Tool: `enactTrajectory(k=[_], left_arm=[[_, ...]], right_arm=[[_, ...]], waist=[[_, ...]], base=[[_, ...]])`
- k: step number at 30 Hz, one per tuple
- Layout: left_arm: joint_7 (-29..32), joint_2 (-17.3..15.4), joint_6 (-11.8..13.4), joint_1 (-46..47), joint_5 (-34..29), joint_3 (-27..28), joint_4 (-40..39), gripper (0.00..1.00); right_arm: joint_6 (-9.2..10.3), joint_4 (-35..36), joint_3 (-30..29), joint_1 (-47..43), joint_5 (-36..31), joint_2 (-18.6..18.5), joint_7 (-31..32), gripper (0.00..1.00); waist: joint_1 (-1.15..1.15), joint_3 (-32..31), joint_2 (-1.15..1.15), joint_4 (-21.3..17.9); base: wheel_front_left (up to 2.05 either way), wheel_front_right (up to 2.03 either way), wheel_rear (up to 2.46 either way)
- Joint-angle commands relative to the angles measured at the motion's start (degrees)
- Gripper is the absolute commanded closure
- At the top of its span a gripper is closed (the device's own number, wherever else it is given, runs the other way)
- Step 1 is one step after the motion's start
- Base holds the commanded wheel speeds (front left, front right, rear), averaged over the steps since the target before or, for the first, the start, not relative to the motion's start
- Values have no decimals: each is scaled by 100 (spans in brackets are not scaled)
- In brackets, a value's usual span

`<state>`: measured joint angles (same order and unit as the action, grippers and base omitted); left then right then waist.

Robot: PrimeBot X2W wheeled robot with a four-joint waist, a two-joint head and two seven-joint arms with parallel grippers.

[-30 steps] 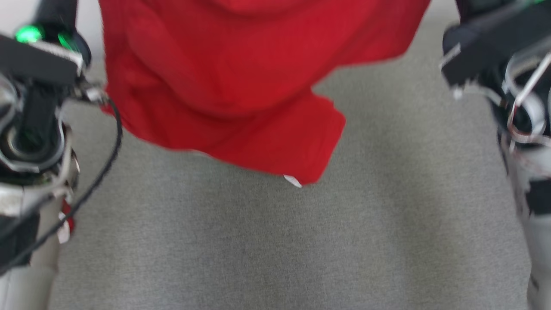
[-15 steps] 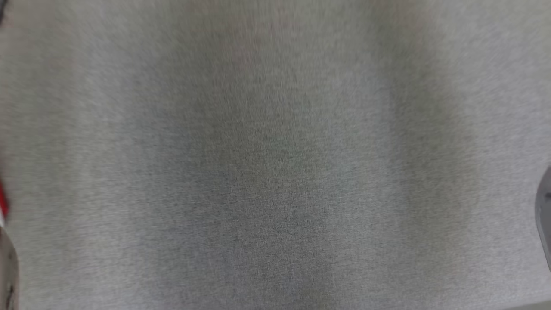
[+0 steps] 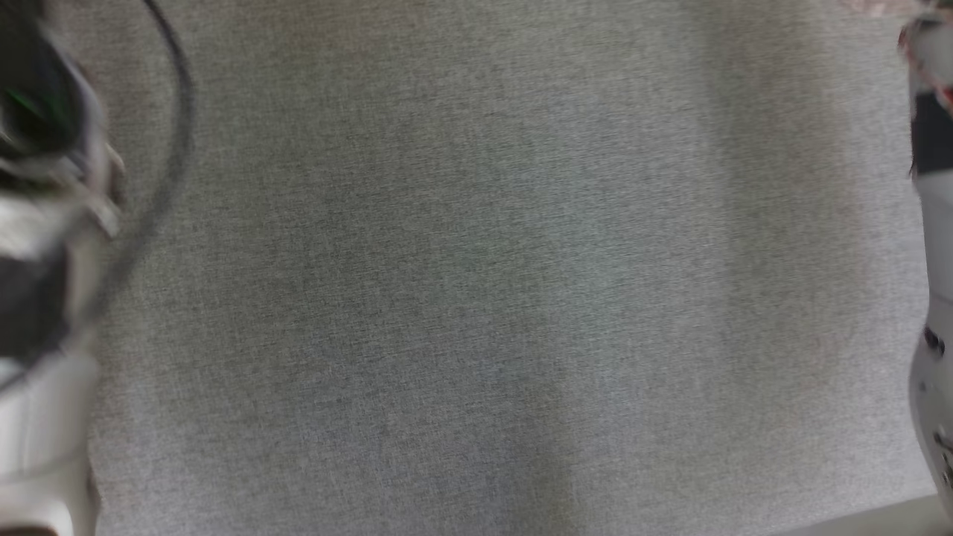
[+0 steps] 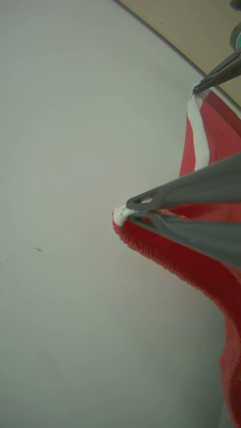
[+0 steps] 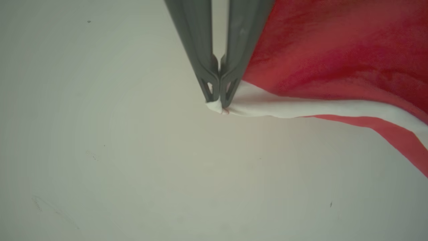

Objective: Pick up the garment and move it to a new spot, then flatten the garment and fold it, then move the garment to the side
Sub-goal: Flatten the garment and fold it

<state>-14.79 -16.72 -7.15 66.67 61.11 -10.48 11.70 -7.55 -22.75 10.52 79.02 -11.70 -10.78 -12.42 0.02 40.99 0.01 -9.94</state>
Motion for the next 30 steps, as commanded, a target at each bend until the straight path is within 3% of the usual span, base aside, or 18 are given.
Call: enactTrajectory(k=[1,7,14,22,30], left_arm=[[-26,-81,-48,-179,111,-136,-250,100],[-31,-398,-33,-1170,512,-550,-1117,100],[-39,-560,-34,-2579,748,-1034,-1541,100],[-41,-422,-35,-3884,1069,-1324,-1626,100],[-35,-561,-35,-4747,1204,-1915,-1527,100]], right_arm=[[13,44,110,-135,148,-111,-72,100],[14,494,580,-818,698,-671,-14,100],[14,1238,853,-2048,1436,-1290,605,100],[14,2038,511,-3558,2255,-1631,1284,100],[14,2814,-2,-5049,2657,-1871,2091,100]], waist=[[-2,-59,-1,-12],[-2,-453,-1,157],[-2,-1215,-1,375],[-2,-1992,-1,512],[-2,-2729,-1,556]], base=[[0,0,0],[0,0,0],[0,0,0],[0,0,0],[0,0,0]])
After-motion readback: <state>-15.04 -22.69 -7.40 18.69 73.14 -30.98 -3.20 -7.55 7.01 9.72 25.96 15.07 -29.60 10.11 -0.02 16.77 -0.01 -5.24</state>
